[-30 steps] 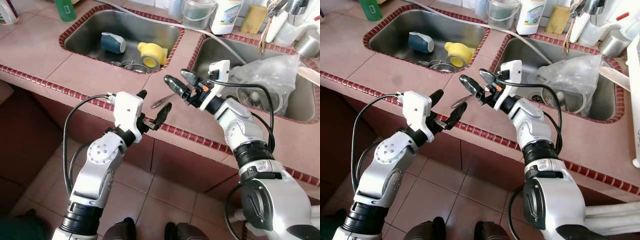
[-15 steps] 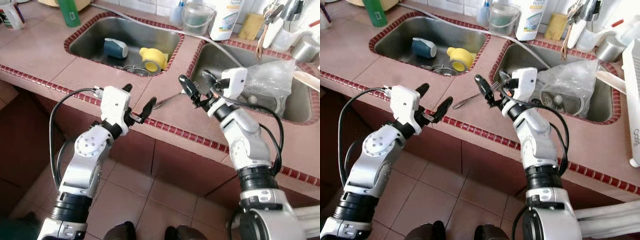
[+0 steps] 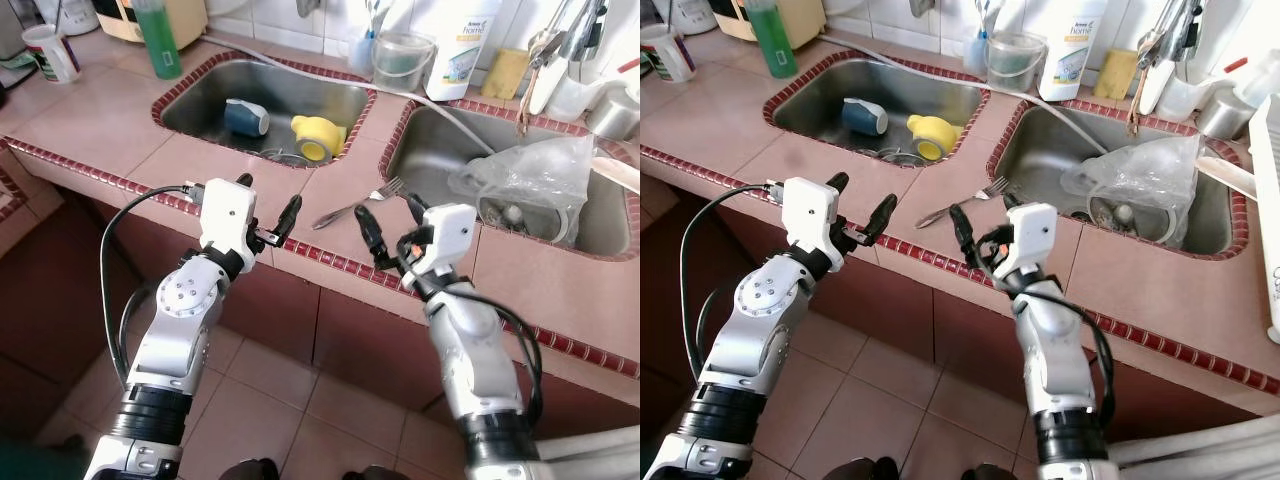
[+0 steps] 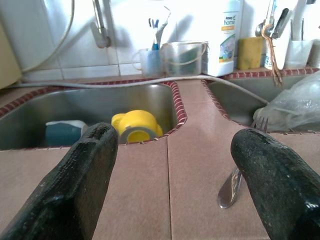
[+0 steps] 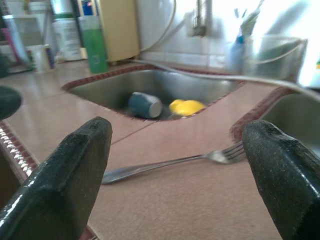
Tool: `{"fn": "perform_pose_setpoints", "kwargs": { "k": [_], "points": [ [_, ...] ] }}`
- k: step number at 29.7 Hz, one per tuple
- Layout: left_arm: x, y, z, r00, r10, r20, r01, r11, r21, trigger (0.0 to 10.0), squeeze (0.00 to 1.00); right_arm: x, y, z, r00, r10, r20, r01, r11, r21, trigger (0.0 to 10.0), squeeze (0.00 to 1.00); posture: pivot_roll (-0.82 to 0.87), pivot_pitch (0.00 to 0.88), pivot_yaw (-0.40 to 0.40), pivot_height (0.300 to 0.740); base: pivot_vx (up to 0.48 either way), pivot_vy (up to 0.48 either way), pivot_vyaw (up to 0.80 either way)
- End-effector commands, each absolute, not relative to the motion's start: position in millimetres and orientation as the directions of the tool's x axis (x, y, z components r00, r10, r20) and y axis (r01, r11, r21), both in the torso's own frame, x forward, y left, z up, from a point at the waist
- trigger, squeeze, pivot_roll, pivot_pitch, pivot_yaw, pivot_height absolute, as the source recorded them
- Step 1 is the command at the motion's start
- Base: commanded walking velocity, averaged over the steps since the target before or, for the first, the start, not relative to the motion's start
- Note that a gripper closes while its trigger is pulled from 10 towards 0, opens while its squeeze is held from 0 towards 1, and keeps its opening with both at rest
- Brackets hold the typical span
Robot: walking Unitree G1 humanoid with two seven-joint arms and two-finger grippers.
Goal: Kitchen organization
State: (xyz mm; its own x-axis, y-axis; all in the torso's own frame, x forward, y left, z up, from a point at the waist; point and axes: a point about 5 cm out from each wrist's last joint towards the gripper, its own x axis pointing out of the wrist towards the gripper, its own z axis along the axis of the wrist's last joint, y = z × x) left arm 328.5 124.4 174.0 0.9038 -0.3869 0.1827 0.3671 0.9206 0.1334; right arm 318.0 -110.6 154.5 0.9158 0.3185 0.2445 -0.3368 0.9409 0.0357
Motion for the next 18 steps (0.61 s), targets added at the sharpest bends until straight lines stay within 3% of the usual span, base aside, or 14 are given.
{"fn": "perform_pose_setpoints", "kwargs": {
  "k": [1,9,12,18],
  "points": [
    [326.3,130.9,165.1,0.925,-0.343,0.162,0.327,0.938,0.12,10.0,0.0,315.0,-110.6,158.2,0.921,0.28,0.27,-0.3,0.953,0.033,10.0,1.0,-0.12,0.051,0.005,0.74,0.0,0.0,0.0],
    [320.7,144.8,142.1,0.981,-0.141,0.13,0.131,0.988,0.086,10.0,0.0,307.9,-108.4,150.2,0.933,0.233,0.275,-0.242,0.97,-0.003,10.0,1.0,-0.11,0.036,0.004,0.74,0.0,0.0,0.0],
    [314.5,141.3,130.8,0.991,-0.048,0.124,0.028,0.986,0.164,10.0,0.0,305.9,-106.1,145.1,0.935,0.229,0.273,-0.23,0.973,-0.029,10.0,1.0,-0.11,0.021,-0.001,0.74,0.0,0.0,0.0],
    [310.0,142.9,113.7,0.994,-0.04,0.099,0.028,0.992,0.119,10.0,0.0,303.6,-105.3,132.1,0.939,0.237,0.248,-0.232,0.972,-0.049,10.0,1.0,-0.11,0.007,-0.002,0.74,0.0,0.0,0.0]
  ]
}}
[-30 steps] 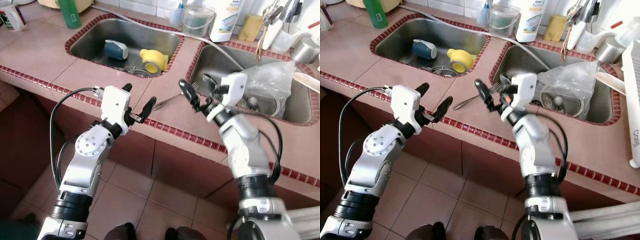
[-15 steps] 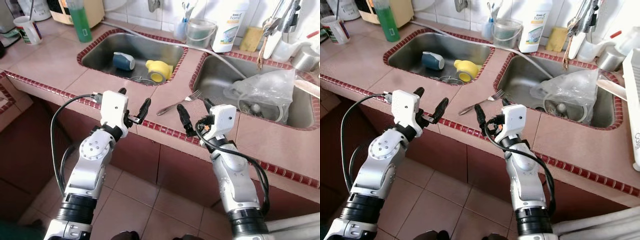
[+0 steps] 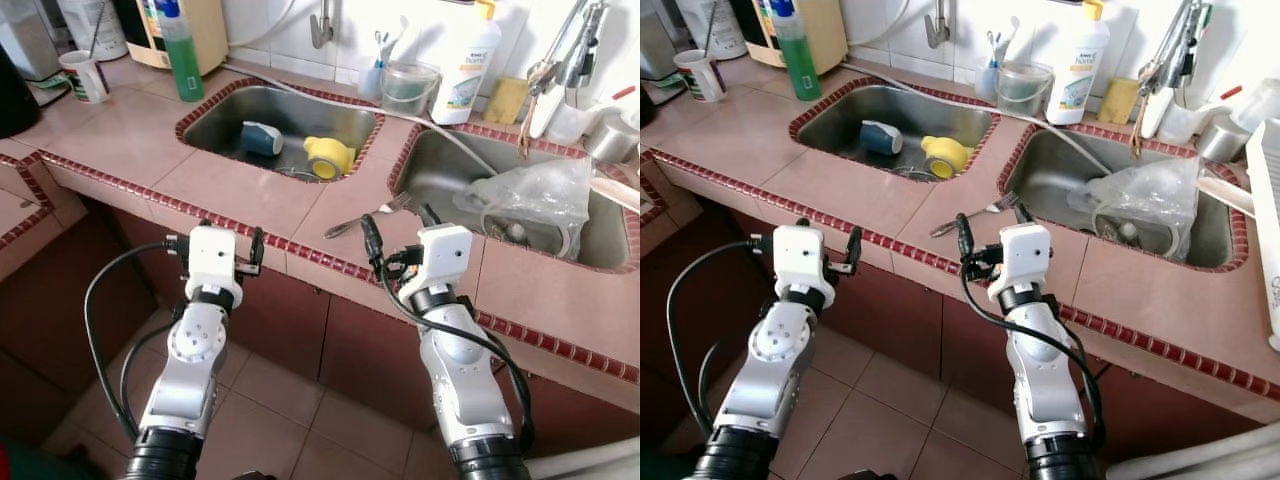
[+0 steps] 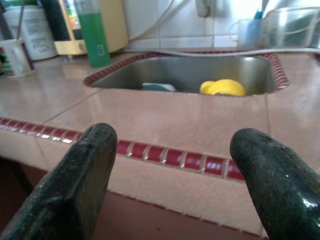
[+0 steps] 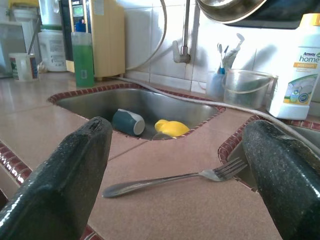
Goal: Kitchen organization
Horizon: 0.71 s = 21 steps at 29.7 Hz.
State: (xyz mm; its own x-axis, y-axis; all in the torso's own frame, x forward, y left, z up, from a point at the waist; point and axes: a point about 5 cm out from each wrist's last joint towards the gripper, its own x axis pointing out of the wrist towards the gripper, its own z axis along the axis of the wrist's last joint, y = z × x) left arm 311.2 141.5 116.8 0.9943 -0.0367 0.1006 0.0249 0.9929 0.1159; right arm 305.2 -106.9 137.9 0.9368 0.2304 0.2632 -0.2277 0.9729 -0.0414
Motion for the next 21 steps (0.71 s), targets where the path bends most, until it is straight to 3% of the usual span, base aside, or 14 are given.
{"fn": "perform_pose_setpoints", "kwargs": {
  "k": [1,11,12,19,21],
  "points": [
    [309.6,143.6,112.1,0.994,-0.061,0.091,0.052,0.994,0.096,10.0,0.0,303.0,-105.5,129.4,0.941,0.238,0.24,-0.232,0.971,-0.055,10.0,1.0,-0.11,0.004,-0.001,0.74,0.0,0.0,0.0],
    [310.2,147.9,114.4,0.986,-0.134,0.099,0.122,0.986,0.112,10.0,0.0,299.4,-106.8,117.7,0.952,0.232,0.2,-0.227,0.973,-0.052,10.0,0.98,-0.12,0.0,0.005,0.74,0.0,0.0,0.0],
    [309.9,147.6,113.5,0.984,-0.148,0.1,0.137,0.985,0.108,10.0,0.0,297.3,-105.9,116.0,0.949,0.242,0.202,-0.236,0.97,-0.053,10.0,0.0,-0.12,0.001,0.005,0.74,0.0,0.0,0.0],
    [307.2,142.2,113.4,0.973,-0.205,0.11,0.193,0.975,0.108,10.0,0.0,294.7,-104.8,111.8,0.949,0.254,0.187,-0.249,0.967,-0.051,10.0,0.0,-0.12,0.0,-0.001,0.74,0.0,0.0,0.0],
    [307.1,140.1,112.5,0.97,-0.219,0.104,0.208,0.973,0.103,10.0,0.0,296.1,-105.3,108.5,0.955,0.25,0.158,-0.246,0.968,-0.04,10.0,0.0,-0.12,0.0,-0.003,0.74,0.0,0.0,-0.78]
  ]
}}
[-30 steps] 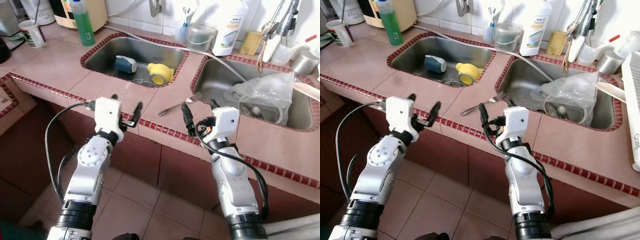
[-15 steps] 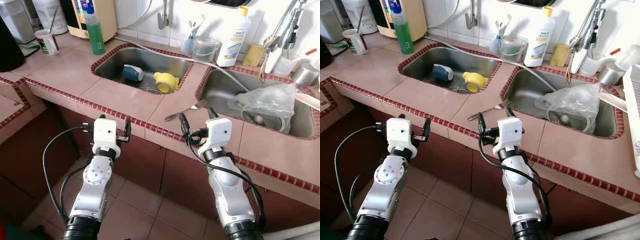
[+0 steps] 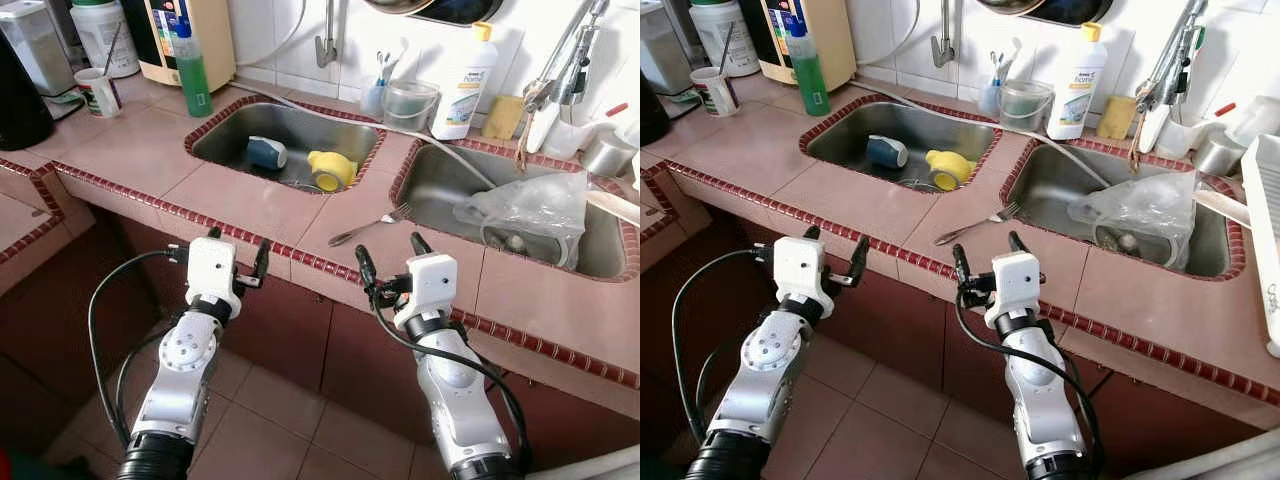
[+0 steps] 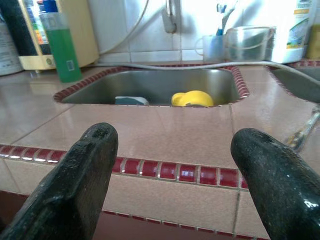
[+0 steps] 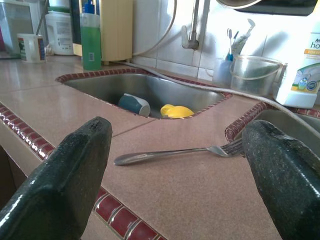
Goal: Kitchen organization
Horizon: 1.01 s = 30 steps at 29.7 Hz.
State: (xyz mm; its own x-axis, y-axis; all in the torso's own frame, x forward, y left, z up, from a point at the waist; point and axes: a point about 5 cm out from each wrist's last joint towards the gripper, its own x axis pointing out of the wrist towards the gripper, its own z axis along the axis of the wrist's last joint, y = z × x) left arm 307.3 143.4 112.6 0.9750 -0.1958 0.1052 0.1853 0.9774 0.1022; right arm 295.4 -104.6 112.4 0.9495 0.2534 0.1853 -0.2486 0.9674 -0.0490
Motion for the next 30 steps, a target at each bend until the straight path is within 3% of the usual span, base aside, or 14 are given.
{"fn": "perform_pose_setpoints", "kwargs": {
  "k": [1,7,13,24,30],
  "points": [
    [307.1,138.3,112.6,0.968,-0.23,0.103,0.219,0.97,0.102,10.0,0.0,296.7,-105.9,107.5,0.957,0.248,0.151,-0.243,0.969,-0.052,10.0,0.0,-0.12,0.0,-0.004,0.74,0.0,0.0,-0.77],
    [307.3,133.9,114.1,0.959,-0.26,0.114,0.252,0.964,0.084,10.0,0.0,297.4,-105.1,105.4,0.956,0.257,0.139,-0.25,0.966,-0.068,10.0,0.0,-0.12,0.0,-0.008,0.74,0.0,0.0,-0.77],
    [308.4,130.8,117.4,0.949,-0.289,0.128,0.284,0.957,0.06,10.0,0.0,298.2,-102.8,104.7,0.953,0.271,0.132,-0.263,0.962,-0.079,10.0,0.0,-0.12,0.0,-0.006,0.74,0.0,-0.39,-0.77],
    [310.4,132.6,114.7,0.956,-0.276,0.102,0.269,0.96,0.079,10.0,0.0,297.0,-102.2,103.6,0.954,0.267,0.137,-0.259,0.963,-0.073,10.0,0.0,-0.12,0.0,0.001,0.74,0.0,0.0,-0.77],
    [315.7,146.8,114.2,0.958,-0.278,0.064,0.269,0.955,0.121,10.0,0.0,295.0,-101.5,104.4,0.951,0.275,0.144,-0.267,0.961,-0.075,10.0,0.0,-0.13,0.0,0.001,0.74,0.0,0.0,0.0]
  ]
}}
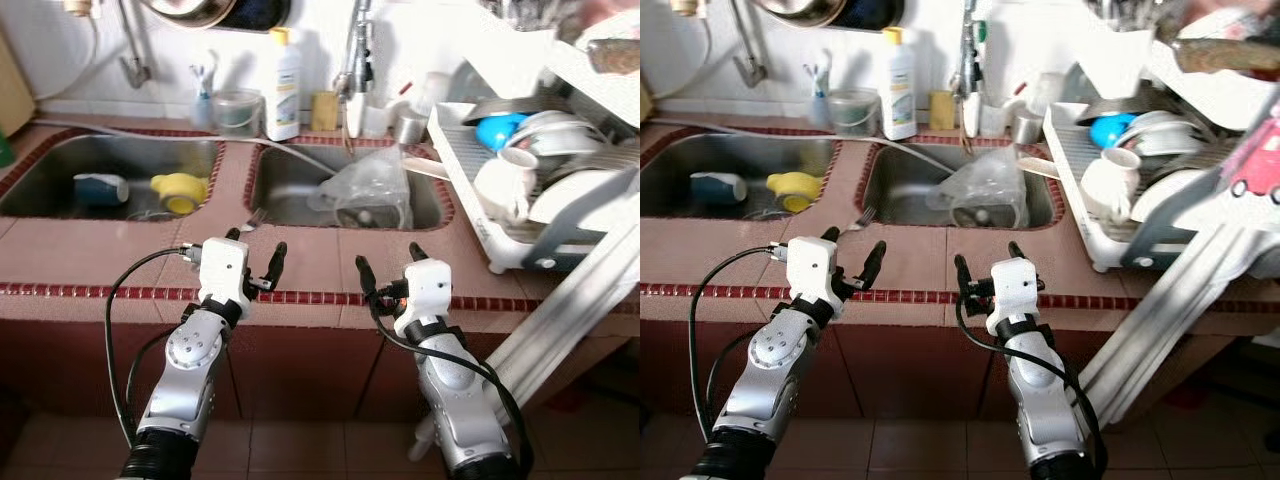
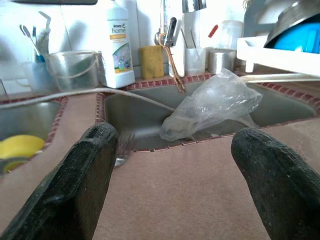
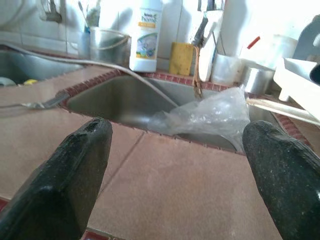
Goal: Kitchen organization
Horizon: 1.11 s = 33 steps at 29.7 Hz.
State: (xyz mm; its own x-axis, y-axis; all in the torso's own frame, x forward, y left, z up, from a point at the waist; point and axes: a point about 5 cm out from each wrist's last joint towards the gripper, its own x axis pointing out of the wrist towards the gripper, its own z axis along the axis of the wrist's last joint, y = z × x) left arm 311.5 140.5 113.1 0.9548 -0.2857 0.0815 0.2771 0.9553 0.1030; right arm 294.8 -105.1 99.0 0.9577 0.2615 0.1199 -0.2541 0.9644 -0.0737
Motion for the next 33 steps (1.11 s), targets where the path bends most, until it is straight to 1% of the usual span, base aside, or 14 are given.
{"fn": "perform_pose_setpoints", "kwargs": {
  "k": [1,11,17,22,33],
  "points": [
    [316.3,148.3,114.4,0.959,-0.277,0.062,0.267,0.955,0.132,10.0,0.0,294.4,-101.0,104.3,0.949,0.28,0.145,-0.271,0.96,-0.075,10.0,0.0,-0.13,0.0,0.001,0.74,0.0,0.0,0.0],
    [321.6,159.2,123.0,0.949,-0.308,0.064,0.296,0.943,0.154,10.0,0.0,293.0,-102.9,104.6,0.946,0.289,0.148,-0.281,0.957,-0.075,10.0,0.0,-0.12,0.0,0.007,0.74,0.0,0.0,0.0],
    [324.9,160.9,126.3,0.955,-0.289,0.069,0.282,0.955,0.095,10.0,0.0,291.9,-103.7,105.1,0.946,0.284,0.153,-0.276,0.958,-0.073,10.0,0.0,-0.13,0.0,0.011,0.74,0.0,0.0,0.0],
    [325.7,156.8,129.1,0.952,-0.297,0.078,0.29,0.953,0.084,10.0,0.0,291.4,-102.9,105.0,0.945,0.289,0.153,-0.282,0.957,-0.065,10.0,0.0,-0.12,0.0,0.009,0.74,0.0,0.0,0.0],
    [327.9,158.8,133.4,0.952,-0.295,0.085,0.289,0.955,0.069,10.0,0.0,292.1,-102.7,106.3,0.942,0.298,0.156,-0.291,0.954,-0.069,10.0,0.0,-0.12,0.0,0.012,0.74,0.303,0.0,0.0]
  ]
}}
